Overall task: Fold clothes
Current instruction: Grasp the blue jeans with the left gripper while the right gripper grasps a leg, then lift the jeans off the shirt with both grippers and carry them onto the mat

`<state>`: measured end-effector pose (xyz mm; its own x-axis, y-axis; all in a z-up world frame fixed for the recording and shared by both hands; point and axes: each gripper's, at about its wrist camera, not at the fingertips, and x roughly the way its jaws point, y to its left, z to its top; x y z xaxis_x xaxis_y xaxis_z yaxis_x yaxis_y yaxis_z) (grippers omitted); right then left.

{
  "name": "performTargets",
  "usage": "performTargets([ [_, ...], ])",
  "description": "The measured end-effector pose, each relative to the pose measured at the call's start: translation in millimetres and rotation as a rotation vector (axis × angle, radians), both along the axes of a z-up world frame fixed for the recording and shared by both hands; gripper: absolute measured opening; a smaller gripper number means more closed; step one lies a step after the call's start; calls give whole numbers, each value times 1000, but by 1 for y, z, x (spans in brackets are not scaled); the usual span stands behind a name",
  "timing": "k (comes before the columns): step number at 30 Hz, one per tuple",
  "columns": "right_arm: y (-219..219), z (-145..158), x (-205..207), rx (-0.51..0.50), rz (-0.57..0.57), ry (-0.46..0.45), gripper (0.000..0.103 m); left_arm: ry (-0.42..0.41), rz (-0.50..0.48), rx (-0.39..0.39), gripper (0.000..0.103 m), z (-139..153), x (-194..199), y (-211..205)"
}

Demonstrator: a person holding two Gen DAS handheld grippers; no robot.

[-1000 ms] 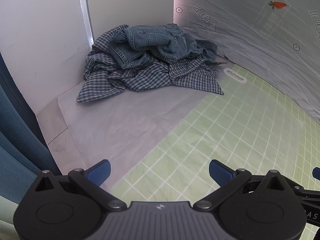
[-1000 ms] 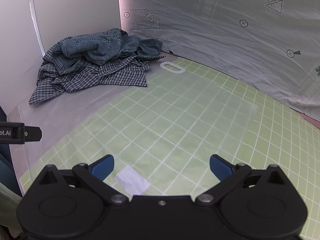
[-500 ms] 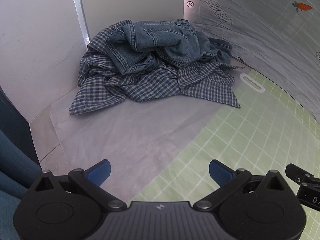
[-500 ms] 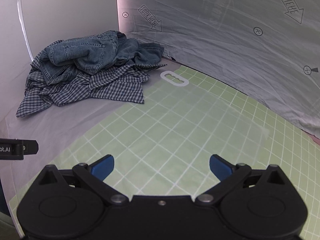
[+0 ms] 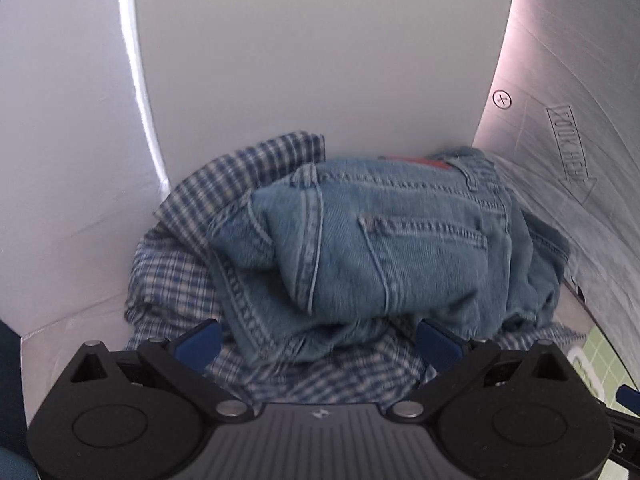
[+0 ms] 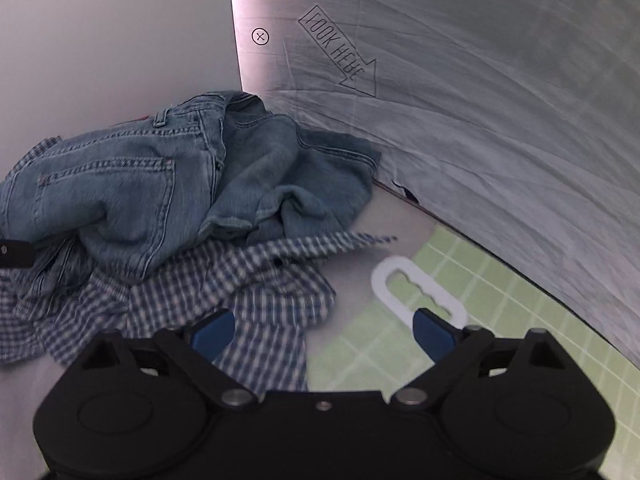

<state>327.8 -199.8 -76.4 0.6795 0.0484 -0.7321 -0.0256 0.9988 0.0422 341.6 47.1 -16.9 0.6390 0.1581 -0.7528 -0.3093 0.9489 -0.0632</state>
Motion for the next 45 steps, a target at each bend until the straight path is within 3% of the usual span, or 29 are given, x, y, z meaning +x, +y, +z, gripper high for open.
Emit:
performTargets([
  [4, 8, -4, 63, 112, 11, -18, 90, -12, 23, -7, 95, -6, 36, -1],
  [7, 8, -10, 104, 214, 6, -29, 90, -8, 75, 35, 94, -13, 50, -6],
  [10, 13, -29, 139, 286, 12, 39, 90, -10, 80, 73, 84, -16, 55, -10],
  [11, 16, -37, 148, 306, 20, 67, 87, -10, 78, 84, 76, -17, 56, -11],
  [13, 24, -46, 154, 274, 46, 73, 82, -10, 70, 96, 66, -17, 58, -12],
  [14, 28, -49, 154, 248, 63, 70, 74, -14, 66, 95, 59, -16, 57, -13],
  [15, 29, -49, 152, 237, 88, 49, 54, -19, 61, 94, 50, -14, 56, -15],
  [17, 27, -39, 143, 230, 129, -9, 26, -35, 47, 96, 38, -10, 50, -21],
  [21, 26, -7, 118, 154, 144, -128, 18, -100, 6, 117, 28, 9, 34, -31],
  [28, -21, 81, 26, 128, 5, -355, 17, -240, -138, 104, 26, 67, -23, -53],
  [36, -83, 155, -146, 4, -291, -505, 16, -323, -443, -3, 25, 113, -125, -110],
  [41, -118, 184, -266, -117, -473, -560, 16, -324, -656, -88, 24, 126, -206, -157],
  [45, -151, 192, -349, -213, -593, -540, 16, -248, -792, -169, 25, 111, -266, -191],
])
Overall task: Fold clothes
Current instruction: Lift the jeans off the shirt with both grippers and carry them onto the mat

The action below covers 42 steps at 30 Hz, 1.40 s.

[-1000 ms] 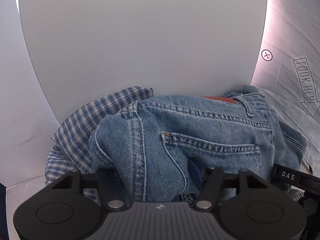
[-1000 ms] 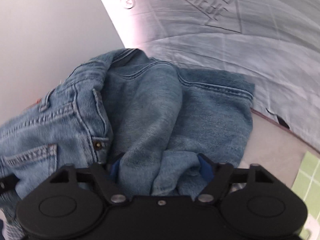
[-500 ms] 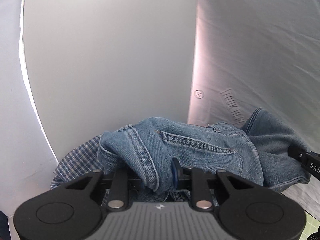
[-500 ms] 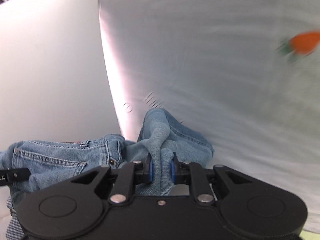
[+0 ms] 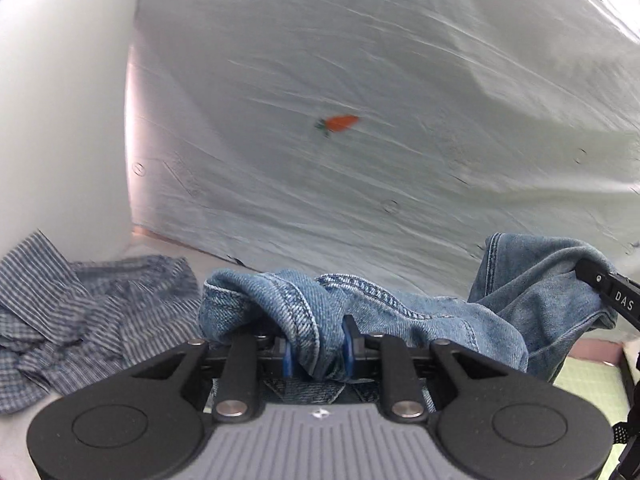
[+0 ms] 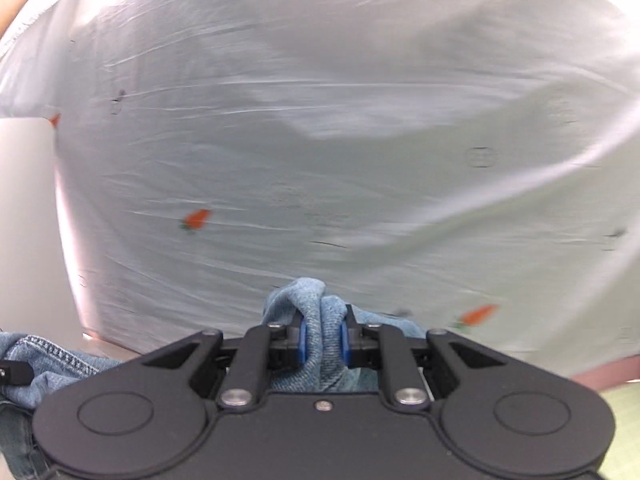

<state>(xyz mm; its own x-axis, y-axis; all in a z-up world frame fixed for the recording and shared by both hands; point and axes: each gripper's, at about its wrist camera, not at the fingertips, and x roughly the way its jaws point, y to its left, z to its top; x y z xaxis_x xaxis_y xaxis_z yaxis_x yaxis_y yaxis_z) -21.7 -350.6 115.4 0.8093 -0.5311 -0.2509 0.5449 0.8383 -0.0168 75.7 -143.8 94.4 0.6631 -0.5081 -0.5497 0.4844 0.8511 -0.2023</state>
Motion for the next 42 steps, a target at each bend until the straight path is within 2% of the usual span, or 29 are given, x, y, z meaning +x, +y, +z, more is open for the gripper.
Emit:
performTargets([
  [1, -8, -2, -16, -4, -31, 14, 16, 44, -33, 6, 25, -15, -13, -8],
  [2, -17, -15, -28, 15, -47, 69, 16, 90, -56, 29, 26, -32, -23, -17],
  [5, -46, -55, -61, 81, -93, 246, 18, 280, -61, 120, 31, -94, -47, -34],
  [6, -56, -68, -72, 102, -108, 305, 22, 323, -44, 152, 33, -107, -56, -33],
  [8, -74, -106, -87, 225, -137, 414, 26, 408, -10, 216, 36, -134, -73, -31],
  [9, -76, -120, -98, 269, -140, 438, 26, 442, 9, 238, 37, -144, -80, -29],
  [11, -75, -131, -123, 331, -138, 421, 29, 449, 52, 218, 41, -148, -92, -15],
  [12, -73, -135, -139, 359, -140, 405, 36, 450, 73, 209, 45, -149, -97, -8],
  [14, -76, -134, -158, 371, -149, 380, 43, 428, 123, 203, 49, -145, -103, -2],
  [19, -92, -135, -182, 392, -187, 366, 48, 372, 188, 214, 64, -126, -114, 0],
  [21, -96, -138, -189, 396, -200, 373, 54, 351, 205, 225, 75, -122, -116, -3],
  [23, -100, -144, -196, 406, -216, 381, 62, 336, 217, 246, 79, -118, -117, -8],
  [30, -113, -171, -218, 491, -291, 400, 76, 292, 201, 297, 86, -111, -118, -27],
  [36, -136, -190, -219, 547, -353, 405, 79, 250, 177, 337, 93, -112, -103, -60],
  [42, -167, -209, -215, 601, -411, 394, 80, 257, 48, 281, 94, -115, -79, -109],
])
